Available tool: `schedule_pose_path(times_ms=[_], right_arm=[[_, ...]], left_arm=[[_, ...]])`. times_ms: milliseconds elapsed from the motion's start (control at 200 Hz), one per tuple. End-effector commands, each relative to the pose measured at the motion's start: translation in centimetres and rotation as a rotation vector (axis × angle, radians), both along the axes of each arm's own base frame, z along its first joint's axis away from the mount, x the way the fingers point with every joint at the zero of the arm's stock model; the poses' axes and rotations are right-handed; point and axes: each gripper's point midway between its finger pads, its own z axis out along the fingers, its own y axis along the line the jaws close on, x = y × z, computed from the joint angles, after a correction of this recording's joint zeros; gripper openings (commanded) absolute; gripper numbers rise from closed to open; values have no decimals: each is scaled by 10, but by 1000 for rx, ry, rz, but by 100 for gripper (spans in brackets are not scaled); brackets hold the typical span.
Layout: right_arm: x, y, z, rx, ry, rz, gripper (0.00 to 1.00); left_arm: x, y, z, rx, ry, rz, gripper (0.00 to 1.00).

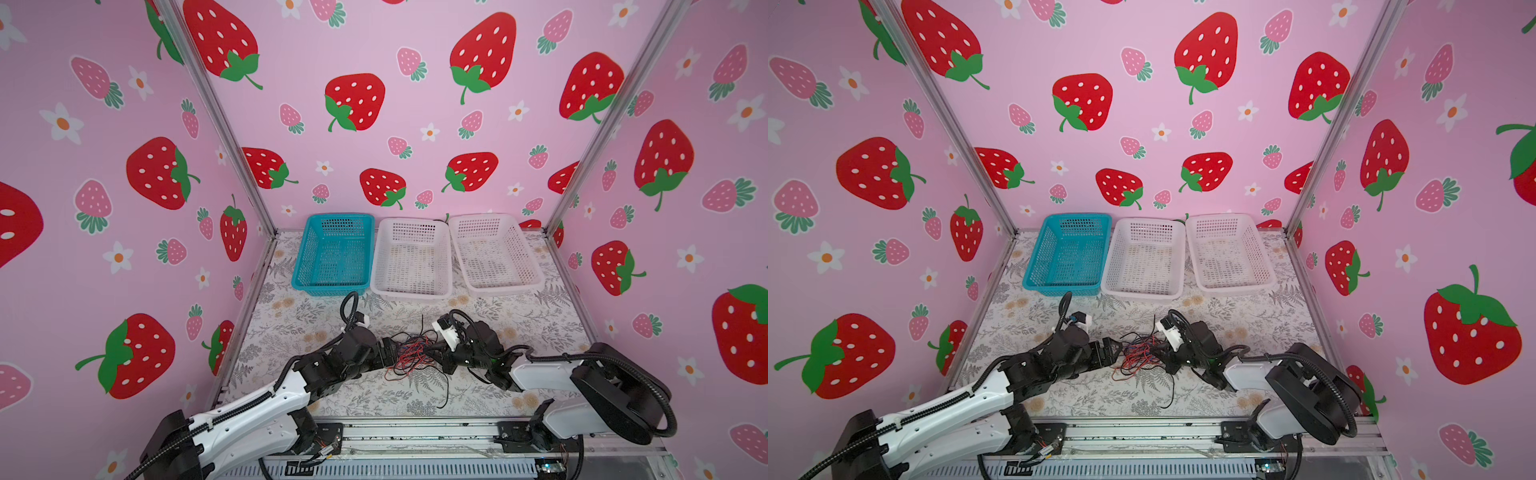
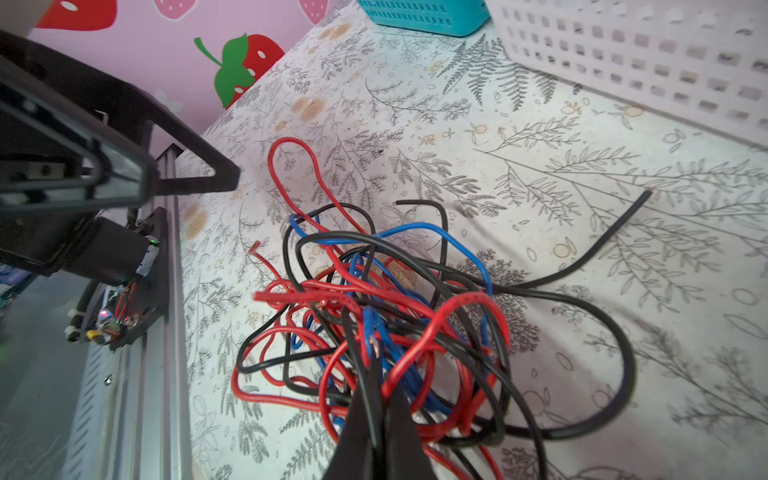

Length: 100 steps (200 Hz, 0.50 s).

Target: Untangle the cables

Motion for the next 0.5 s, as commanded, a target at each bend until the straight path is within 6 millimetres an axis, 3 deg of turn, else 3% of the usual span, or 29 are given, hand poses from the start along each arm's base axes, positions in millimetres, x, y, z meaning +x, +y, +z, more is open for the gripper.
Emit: schedule_pose_path(times_ms=[0,160,355,495], right_arm=[[-13,10,27,106,-38,75,0],[-17,10,33,125,-60,85,0],[-18,9,37,135,-74,82,0],[-19,10,38,141,-76,89,0]], left_arm=[[0,-19,-4,-39,-10,-25,95],[-8,-38,-17,-6,10,-89,89],[-11,-43,-29,38,18,-100,81],[-11,-50,-33,8,21,-111,70]])
